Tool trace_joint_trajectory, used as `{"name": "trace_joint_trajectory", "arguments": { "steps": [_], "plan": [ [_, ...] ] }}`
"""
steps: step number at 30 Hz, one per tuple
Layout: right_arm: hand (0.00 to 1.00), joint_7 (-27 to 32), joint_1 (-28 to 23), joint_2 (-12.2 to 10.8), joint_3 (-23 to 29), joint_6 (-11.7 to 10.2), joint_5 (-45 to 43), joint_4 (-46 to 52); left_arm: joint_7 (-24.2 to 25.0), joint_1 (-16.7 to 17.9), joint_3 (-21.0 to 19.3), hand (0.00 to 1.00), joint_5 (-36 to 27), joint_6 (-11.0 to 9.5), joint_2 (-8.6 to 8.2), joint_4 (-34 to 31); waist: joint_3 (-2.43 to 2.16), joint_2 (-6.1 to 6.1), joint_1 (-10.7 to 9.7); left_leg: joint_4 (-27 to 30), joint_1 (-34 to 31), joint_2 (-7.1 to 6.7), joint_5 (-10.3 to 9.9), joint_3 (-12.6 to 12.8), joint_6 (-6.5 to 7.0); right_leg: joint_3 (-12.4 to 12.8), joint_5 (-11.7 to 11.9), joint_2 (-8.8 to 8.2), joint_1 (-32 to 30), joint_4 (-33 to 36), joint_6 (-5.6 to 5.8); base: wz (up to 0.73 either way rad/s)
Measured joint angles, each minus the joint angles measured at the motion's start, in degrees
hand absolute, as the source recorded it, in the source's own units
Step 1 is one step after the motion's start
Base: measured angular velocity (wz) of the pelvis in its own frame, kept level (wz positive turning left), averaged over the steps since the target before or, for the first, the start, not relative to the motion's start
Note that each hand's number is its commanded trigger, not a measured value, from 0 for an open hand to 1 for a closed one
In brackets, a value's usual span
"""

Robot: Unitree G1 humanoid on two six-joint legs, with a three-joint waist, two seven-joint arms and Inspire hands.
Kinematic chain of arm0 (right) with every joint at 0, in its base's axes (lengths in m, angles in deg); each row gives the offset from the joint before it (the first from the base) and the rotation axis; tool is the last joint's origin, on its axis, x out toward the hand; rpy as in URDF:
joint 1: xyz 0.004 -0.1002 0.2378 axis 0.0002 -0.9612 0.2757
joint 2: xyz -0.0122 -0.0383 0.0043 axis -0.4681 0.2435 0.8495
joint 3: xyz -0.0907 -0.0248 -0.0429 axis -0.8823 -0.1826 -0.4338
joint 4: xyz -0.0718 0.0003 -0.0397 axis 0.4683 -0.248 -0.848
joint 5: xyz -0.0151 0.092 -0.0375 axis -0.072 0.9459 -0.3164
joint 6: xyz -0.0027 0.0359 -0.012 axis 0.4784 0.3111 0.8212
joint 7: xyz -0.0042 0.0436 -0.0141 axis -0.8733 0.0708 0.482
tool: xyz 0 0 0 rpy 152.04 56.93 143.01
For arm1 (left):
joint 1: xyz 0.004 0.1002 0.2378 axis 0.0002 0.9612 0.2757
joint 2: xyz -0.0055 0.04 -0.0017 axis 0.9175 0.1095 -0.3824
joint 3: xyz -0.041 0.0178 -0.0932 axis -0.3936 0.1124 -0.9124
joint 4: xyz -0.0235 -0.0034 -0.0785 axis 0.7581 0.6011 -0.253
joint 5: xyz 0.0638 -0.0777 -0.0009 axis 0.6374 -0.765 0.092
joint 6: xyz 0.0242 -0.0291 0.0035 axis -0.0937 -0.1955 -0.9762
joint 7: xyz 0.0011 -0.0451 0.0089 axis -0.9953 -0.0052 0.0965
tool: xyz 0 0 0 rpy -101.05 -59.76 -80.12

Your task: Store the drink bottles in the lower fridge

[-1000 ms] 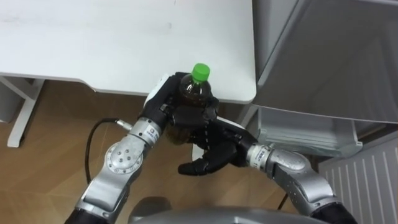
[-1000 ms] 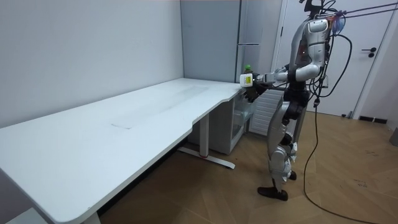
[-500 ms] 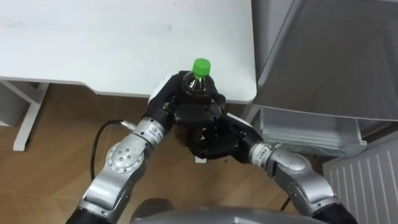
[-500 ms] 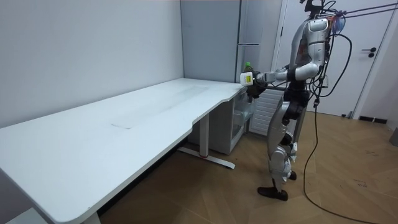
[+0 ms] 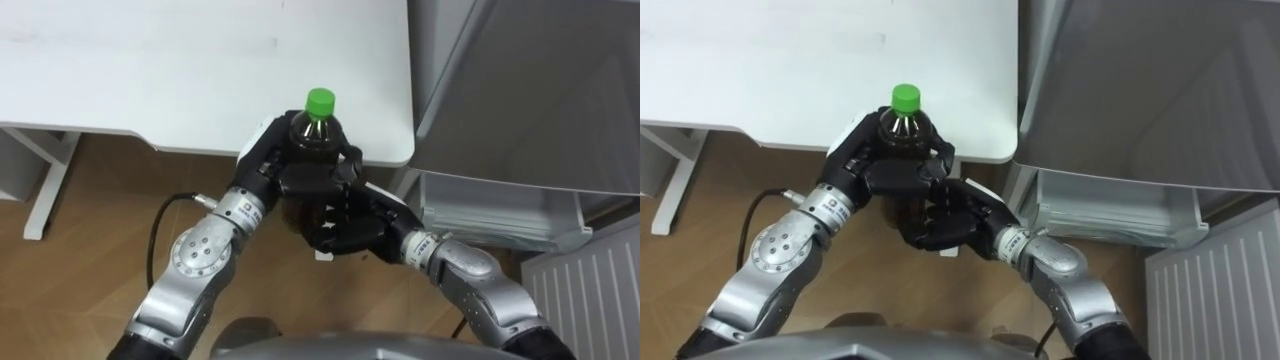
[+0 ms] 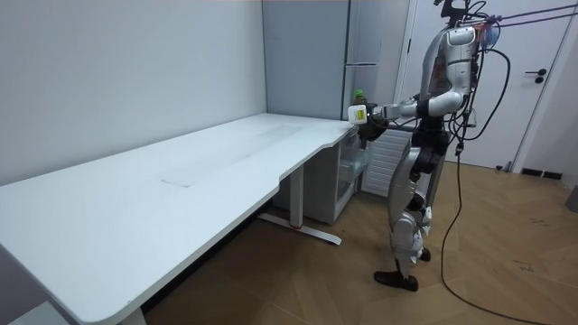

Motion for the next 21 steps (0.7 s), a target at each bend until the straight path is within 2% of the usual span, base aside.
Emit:
{"name": "trace_joint_trajectory", "arguments": {
  "steps": [4,16,21],
  "plan": [
    [1.00,-0.15,0.00,0.00,0.04,0.02,0.09,0.00,0.11,-0.02,0.01,0.00,-0.46,-0.04,-0.01,-0.01,0.10,-0.08,0.01,-0.38,0.00,0.00,0.00,0.00,0.00,0.00,0.00,0.00,-0.02,-0.01,0.00,0.00],
    [1.00,-3.23,-0.03,0.03,-0.82,0.51,6.00,-0.04,0.09,-0.96,-0.50,0.00,-1.15,-2.17,-0.17,-0.01,0.16,-0.05,0.04,0.01,-0.08,0.00,0.00,0.08,0.00,0.08,0.00,0.00,-0.09,-0.01,0.00,0.00],
    [1.00,-3.29,-0.03,0.02,-1.07,0.51,6.65,-0.03,0.08,-0.96,-0.77,0.00,-1.16,-2.38,-0.28,-0.02,0.18,0.00,0.07,0.11,-0.14,0.00,0.00,0.08,0.00,0.06,0.00,0.01,-0.05,0.00,0.00,0.00]
  ]
}}
